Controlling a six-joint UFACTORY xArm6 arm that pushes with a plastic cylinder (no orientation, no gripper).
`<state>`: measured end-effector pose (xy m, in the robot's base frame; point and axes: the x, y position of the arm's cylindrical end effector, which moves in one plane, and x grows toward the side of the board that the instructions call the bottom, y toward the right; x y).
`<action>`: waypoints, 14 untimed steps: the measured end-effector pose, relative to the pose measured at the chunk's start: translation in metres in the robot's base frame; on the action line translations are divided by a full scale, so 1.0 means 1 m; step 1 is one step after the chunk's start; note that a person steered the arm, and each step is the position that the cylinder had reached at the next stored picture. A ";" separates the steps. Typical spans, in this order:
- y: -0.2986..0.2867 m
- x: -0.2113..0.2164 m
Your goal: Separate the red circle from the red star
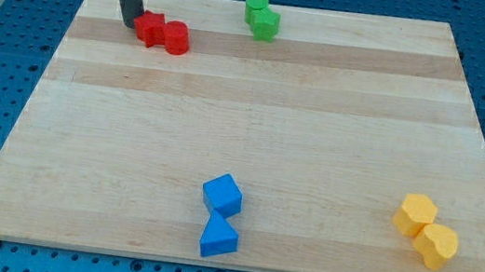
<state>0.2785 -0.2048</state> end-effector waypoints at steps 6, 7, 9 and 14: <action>0.050 0.017; 0.078 0.017; 0.137 0.005; 0.166 0.043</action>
<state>0.3214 -0.0389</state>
